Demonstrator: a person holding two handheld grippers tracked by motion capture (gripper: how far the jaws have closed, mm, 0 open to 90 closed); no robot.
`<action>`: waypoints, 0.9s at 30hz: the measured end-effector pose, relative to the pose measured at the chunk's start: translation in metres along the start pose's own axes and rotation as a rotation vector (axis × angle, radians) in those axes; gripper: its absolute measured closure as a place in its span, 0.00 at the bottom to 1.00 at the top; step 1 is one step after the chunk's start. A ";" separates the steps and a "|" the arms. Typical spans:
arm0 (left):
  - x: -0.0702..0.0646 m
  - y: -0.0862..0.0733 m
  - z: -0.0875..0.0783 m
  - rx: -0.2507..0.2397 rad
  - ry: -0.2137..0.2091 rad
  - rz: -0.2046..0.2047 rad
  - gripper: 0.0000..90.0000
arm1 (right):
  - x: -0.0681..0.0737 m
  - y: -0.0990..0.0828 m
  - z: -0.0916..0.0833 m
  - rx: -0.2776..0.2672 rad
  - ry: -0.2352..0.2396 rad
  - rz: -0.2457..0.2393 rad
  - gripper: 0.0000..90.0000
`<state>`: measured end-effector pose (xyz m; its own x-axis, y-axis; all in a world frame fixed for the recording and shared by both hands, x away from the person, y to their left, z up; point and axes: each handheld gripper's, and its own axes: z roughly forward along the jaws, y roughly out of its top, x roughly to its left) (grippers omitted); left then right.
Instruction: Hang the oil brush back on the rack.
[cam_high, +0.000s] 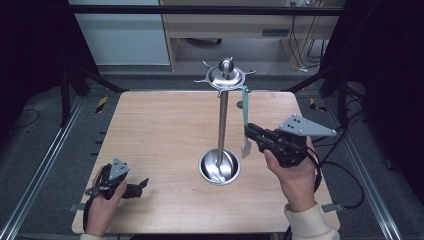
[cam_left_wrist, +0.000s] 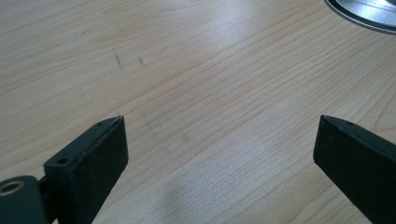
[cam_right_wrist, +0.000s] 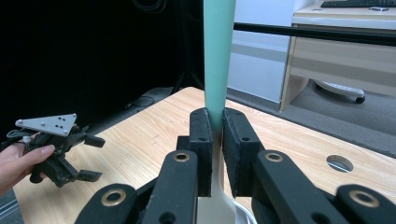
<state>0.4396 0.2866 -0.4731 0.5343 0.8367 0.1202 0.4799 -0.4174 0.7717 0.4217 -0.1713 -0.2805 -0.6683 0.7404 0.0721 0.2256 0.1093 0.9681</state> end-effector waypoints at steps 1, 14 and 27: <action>0.000 0.000 0.000 0.000 0.000 0.000 0.03 | 0.000 0.000 0.000 0.002 0.000 -0.001 0.92; 0.001 0.000 0.000 -0.003 0.002 -0.003 0.03 | 0.001 0.001 0.002 0.010 -0.009 -0.012 0.92; 0.001 0.000 0.000 -0.001 0.000 -0.002 0.03 | 0.003 0.002 -0.002 0.042 -0.048 -0.049 0.98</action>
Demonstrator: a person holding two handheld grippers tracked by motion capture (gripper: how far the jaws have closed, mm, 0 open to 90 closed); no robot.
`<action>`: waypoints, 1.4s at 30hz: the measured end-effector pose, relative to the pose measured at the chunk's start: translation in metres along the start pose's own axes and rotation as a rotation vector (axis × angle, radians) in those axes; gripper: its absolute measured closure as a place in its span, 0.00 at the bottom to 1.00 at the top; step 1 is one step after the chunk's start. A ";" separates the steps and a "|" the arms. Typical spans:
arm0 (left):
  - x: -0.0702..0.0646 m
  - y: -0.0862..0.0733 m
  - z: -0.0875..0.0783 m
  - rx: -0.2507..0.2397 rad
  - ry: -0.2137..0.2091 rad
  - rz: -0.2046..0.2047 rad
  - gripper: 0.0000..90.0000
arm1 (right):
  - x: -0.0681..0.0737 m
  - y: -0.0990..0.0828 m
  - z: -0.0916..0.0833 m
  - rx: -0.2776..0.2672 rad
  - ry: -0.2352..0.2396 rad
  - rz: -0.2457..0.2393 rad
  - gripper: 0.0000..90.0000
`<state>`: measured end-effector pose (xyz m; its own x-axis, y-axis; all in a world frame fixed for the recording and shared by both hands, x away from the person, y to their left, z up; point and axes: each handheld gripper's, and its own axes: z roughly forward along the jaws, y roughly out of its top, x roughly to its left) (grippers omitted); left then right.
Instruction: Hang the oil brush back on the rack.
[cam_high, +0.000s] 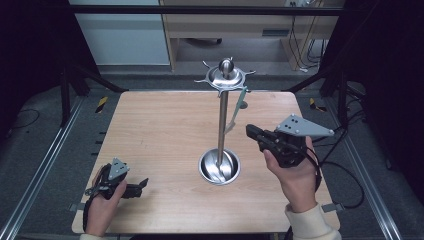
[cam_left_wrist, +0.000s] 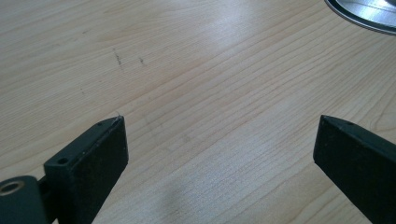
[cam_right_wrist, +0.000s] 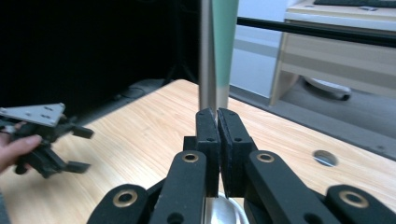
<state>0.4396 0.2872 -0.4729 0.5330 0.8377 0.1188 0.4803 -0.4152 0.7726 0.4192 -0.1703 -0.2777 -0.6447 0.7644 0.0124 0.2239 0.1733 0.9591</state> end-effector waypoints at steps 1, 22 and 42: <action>0.000 0.000 0.000 0.000 0.000 0.000 0.03 | 0.000 0.001 -0.002 0.005 -0.012 -0.008 0.98; 0.000 0.000 0.000 0.002 -0.001 0.002 0.03 | -0.021 -0.003 -0.027 0.034 -0.122 -0.008 0.73; -0.001 0.000 0.001 0.004 -0.001 0.004 0.03 | -0.046 -0.014 -0.031 0.049 -0.236 0.023 0.23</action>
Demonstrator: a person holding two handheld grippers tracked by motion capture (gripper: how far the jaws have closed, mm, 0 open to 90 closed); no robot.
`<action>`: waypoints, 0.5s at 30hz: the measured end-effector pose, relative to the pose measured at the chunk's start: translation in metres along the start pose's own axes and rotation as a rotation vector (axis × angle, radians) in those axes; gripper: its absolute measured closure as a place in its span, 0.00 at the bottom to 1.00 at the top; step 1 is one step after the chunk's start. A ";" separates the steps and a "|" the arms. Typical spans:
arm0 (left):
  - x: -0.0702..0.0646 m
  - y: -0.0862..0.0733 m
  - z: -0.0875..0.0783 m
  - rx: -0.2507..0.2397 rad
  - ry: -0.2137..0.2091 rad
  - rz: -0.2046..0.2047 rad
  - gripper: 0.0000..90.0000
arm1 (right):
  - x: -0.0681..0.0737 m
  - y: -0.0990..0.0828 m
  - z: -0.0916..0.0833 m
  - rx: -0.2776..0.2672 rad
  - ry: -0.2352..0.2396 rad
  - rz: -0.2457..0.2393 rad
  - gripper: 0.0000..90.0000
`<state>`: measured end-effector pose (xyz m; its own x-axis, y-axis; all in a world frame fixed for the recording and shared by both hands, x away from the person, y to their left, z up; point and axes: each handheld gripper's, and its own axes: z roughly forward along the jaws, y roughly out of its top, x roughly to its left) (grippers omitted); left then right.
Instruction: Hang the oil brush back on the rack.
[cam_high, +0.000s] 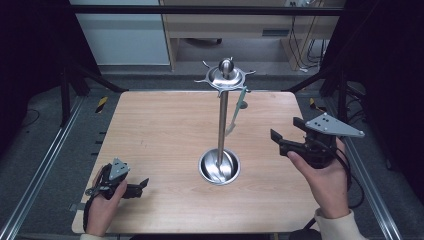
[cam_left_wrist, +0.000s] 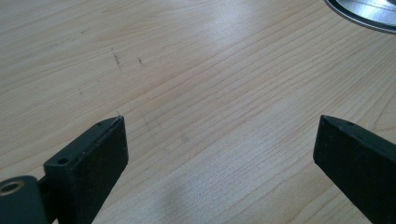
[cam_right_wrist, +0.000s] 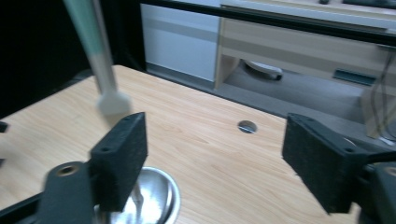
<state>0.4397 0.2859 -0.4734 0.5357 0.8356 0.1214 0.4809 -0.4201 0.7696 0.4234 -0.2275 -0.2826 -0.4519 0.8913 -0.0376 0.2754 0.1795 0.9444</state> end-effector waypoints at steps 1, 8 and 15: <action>0.000 0.000 0.000 -0.001 0.001 0.000 0.03 | -0.001 -0.001 0.000 -0.001 -0.014 -0.002 0.21; 0.001 0.000 -0.001 -0.006 0.012 -0.005 0.03 | -0.009 -0.010 0.002 0.028 -0.055 -0.014 0.11; 0.000 0.000 -0.001 -0.004 0.007 -0.005 0.03 | -0.018 -0.022 0.006 0.057 -0.058 -0.010 0.08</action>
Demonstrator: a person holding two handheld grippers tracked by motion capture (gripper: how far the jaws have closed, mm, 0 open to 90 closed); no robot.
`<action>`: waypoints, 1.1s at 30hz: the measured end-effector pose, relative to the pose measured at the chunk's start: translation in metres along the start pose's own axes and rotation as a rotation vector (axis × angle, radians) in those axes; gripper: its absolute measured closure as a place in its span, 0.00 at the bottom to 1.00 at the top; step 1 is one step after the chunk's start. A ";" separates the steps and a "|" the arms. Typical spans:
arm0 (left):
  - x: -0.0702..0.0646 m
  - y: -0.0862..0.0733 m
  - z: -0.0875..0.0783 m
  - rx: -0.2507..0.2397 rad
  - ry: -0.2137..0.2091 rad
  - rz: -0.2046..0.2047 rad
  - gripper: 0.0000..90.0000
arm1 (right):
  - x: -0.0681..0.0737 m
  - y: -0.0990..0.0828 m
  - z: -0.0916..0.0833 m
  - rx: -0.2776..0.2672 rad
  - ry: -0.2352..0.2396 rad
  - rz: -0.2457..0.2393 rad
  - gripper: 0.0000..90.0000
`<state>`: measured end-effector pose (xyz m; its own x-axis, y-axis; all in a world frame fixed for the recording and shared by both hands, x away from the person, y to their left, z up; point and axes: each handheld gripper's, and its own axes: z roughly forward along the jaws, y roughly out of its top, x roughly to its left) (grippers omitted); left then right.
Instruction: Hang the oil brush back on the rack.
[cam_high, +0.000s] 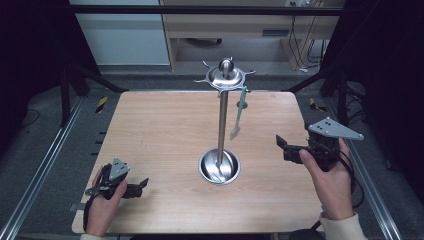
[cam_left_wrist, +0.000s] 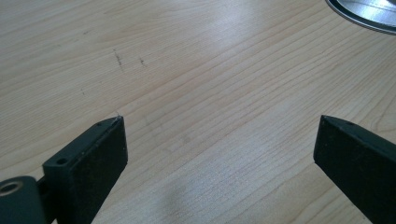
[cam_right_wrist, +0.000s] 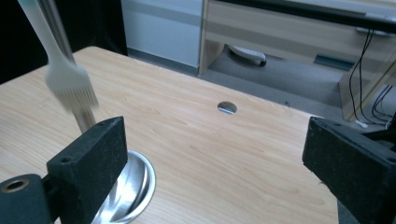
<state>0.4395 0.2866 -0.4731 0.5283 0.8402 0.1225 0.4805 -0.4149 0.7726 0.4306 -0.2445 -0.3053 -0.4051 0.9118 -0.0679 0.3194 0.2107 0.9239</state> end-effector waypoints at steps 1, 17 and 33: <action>0.000 0.000 0.000 0.000 0.001 -0.001 0.03 | -0.001 -0.003 0.002 0.005 -0.004 0.004 0.08; 0.000 0.000 0.000 -0.002 0.002 0.001 0.03 | -0.010 -0.046 0.028 0.105 -0.032 0.038 0.11; 0.000 0.001 0.000 -0.005 0.002 0.002 0.03 | -0.010 -0.079 0.053 0.184 -0.008 0.049 0.11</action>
<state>0.4393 0.2862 -0.4725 0.5278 0.8400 0.1260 0.4760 -0.4153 0.7752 0.4551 -0.2511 -0.3973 -0.3782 0.9253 -0.0282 0.4898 0.2259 0.8420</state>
